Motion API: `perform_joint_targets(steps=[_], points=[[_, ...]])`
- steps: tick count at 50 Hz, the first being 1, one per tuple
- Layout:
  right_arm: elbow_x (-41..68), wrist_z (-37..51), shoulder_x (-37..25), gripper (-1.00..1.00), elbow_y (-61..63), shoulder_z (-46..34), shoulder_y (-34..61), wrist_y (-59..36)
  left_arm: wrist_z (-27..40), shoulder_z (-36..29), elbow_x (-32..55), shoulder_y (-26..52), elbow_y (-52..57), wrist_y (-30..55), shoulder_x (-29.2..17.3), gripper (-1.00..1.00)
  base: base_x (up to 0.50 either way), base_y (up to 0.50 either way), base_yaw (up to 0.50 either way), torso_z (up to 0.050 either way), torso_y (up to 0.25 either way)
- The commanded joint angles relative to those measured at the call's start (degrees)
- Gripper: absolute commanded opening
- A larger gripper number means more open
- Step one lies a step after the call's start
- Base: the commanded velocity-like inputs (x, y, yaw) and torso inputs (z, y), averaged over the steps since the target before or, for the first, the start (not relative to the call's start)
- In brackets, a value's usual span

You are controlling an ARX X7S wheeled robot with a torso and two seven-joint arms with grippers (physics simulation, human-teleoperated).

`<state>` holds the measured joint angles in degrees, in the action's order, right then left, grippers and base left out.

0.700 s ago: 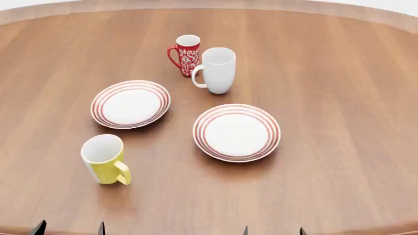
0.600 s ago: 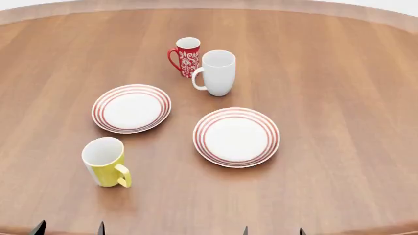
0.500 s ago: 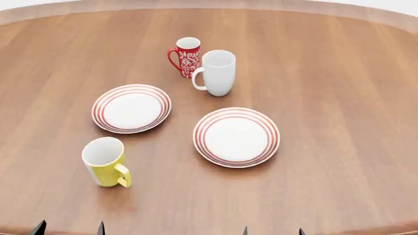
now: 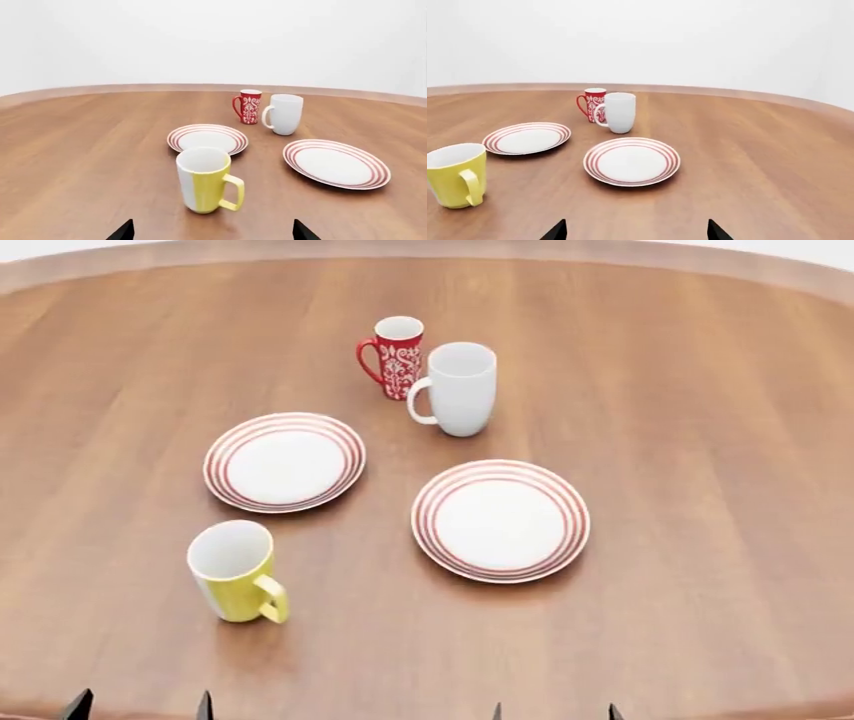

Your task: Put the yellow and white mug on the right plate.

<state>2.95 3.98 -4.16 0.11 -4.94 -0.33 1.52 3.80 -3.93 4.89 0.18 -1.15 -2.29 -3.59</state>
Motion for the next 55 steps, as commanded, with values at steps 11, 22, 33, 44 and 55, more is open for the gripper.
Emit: perform_joint_targets(steps=[11,22,33,44,55], points=[[1.5,0.4,-1.8,1.00,1.7,-2.9,-0.8,0.4,2.4,-1.7,0.6,0.2,-0.5,-0.7,-1.7,1.00,0.00,0.50,0.00,0.000,0.000],[2.0,1.2,-2.3,1.00,2.0,-3.7,-0.7,0.3,3.0,-2.8,1.2,0.3,-0.6,-0.8,-2.4,1.00,0.00,0.50,0.00,0.000,0.000],[0.1,3.1,-2.7,1.00,1.7,-5.4,-0.2,-1.2,3.5,-3.7,1.5,0.4,-1.2,-1.1,-3.0,1.00,0.00,0.05,0.00,0.000,0.000],[-0.8,3.5,-3.7,1.00,1.8,-6.8,-0.4,-1.2,4.3,-4.7,1.2,0.3,-1.0,-1.2,-3.5,1.00,0.10,-0.01,0.00,0.000,0.000],[-0.6,3.6,-4.4,1.00,2.5,-7.5,-0.7,-0.2,4.8,-5.4,1.5,0.4,-1.0,-1.2,-4.0,1.00,0.50,-0.06,0.00,0.000,0.000]])
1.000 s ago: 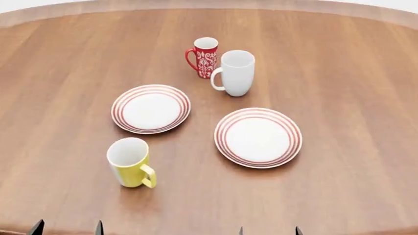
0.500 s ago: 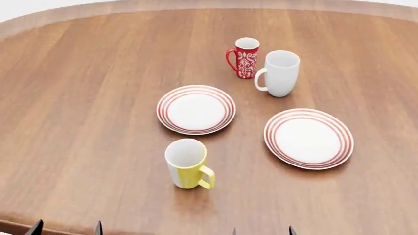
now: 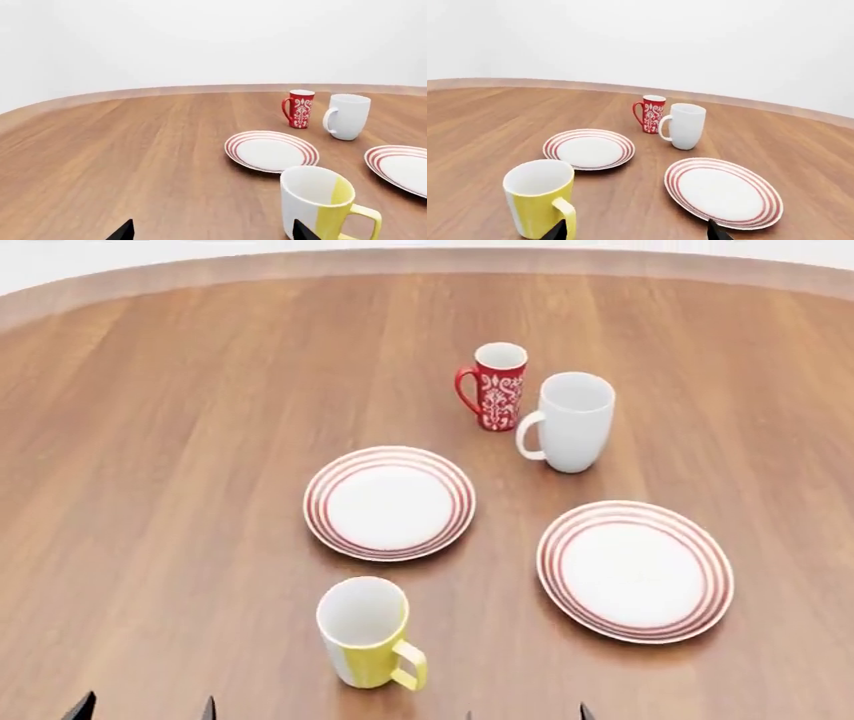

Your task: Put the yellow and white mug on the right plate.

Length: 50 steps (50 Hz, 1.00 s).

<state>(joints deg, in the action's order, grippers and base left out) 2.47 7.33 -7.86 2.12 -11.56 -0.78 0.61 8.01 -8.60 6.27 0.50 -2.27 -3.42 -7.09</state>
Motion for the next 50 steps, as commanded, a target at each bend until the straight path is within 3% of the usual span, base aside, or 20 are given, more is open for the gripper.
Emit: perform_joint_targets(steps=[1,36,50], points=[[0.0,0.2,-0.8,1.00,0.5,-0.9,-0.3,0.7,0.6,-0.8,0.2,0.0,0.3,0.1,-0.5,1.00,0.50,-0.05,0.00,0.000,0.000],[3.6,2.2,-2.6,1.00,5.4,0.6,-1.2,-0.1,1.9,-2.1,1.6,0.1,0.2,-0.7,-1.7,1.00,0.50,-0.05,0.00,0.000,0.000],[2.0,1.0,-6.2,1.00,8.8,-1.0,-1.6,-3.0,2.6,-1.9,2.7,0.3,0.3,-0.9,-2.1,1.00,0.00,0.00,0.00,0.000,0.001]])
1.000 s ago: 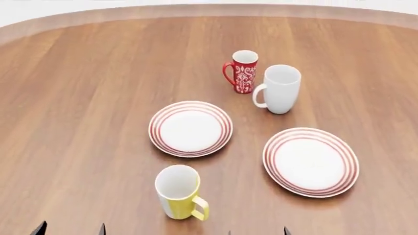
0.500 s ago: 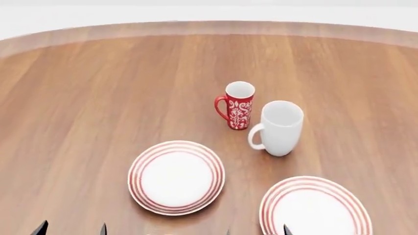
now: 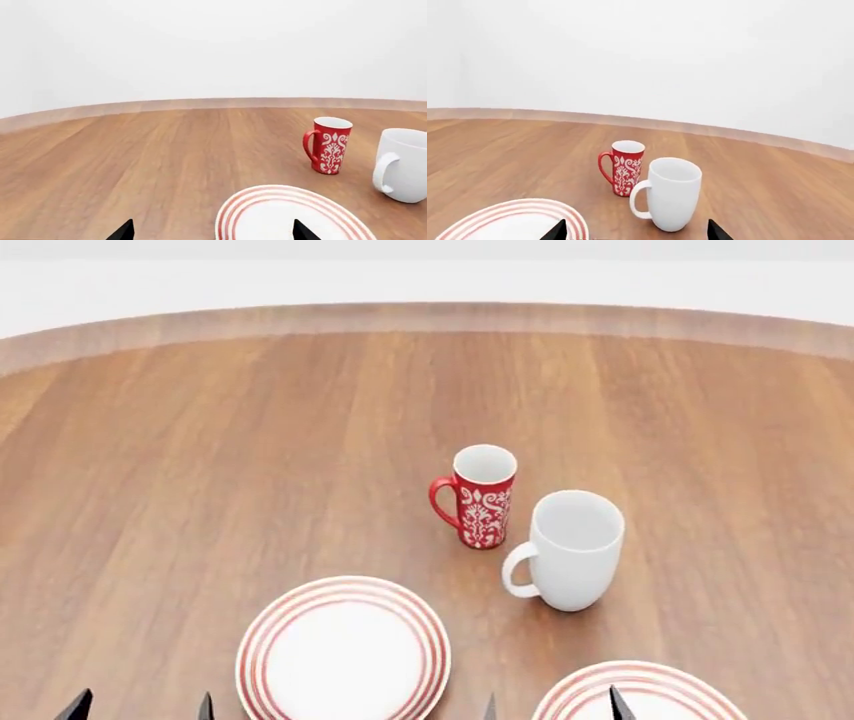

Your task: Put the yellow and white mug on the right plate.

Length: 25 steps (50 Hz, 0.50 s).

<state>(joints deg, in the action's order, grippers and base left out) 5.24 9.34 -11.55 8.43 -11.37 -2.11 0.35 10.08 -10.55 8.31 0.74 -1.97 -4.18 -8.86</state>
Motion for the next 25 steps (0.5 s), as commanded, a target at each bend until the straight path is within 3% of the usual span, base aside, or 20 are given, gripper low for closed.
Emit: perform_joint_targets(steps=[1,15,25], points=[[0.0,-2.4,-3.2,1.00,2.9,-1.7,-0.5,-3.4,0.5,0.0,0.7,0.1,-0.1,-0.1,-0.4,1.00,0.00,0.00,0.00,0.000,0.000],[4.4,-15.0,-9.0,1.00,2.5,-8.4,-0.9,-8.9,0.8,-0.4,1.1,0.8,-1.8,-0.7,-0.6,1.00,0.00,0.00,0.00,0.000,0.000],[2.2,-21.6,-13.0,1.00,2.0,-13.9,-3.6,-4.4,1.2,-0.9,1.1,0.9,-2.0,-0.8,-0.8,1.00,0.00,0.00,0.00,0.000,0.000]])
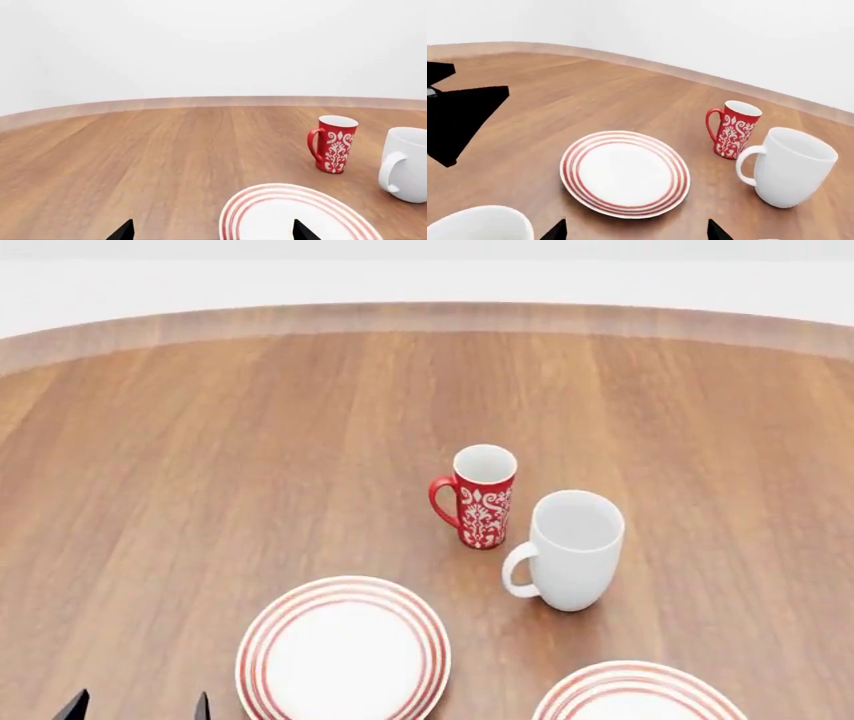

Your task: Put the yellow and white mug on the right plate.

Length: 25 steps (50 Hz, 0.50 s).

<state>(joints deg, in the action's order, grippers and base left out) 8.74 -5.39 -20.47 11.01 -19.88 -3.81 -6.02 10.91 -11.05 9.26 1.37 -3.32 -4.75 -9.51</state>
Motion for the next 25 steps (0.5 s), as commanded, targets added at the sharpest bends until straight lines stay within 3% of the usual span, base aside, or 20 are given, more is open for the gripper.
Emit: perform_joint_targets(steps=[1,25], points=[[-1.5,-7.6,-4.3,1.00,-0.8,-5.9,-2.0,2.3,0.4,-0.5,0.2,0.3,-0.6,-0.2,-0.2,1.00,0.00,0.00,0.00,0.000,0.000],[-5.2,-13.7,-5.8,1.00,-4.7,-13.6,-2.7,6.4,1.2,-1.3,0.5,0.3,-0.3,-0.3,-0.9,1.00,0.00,0.00,0.00,0.000,0.000]])
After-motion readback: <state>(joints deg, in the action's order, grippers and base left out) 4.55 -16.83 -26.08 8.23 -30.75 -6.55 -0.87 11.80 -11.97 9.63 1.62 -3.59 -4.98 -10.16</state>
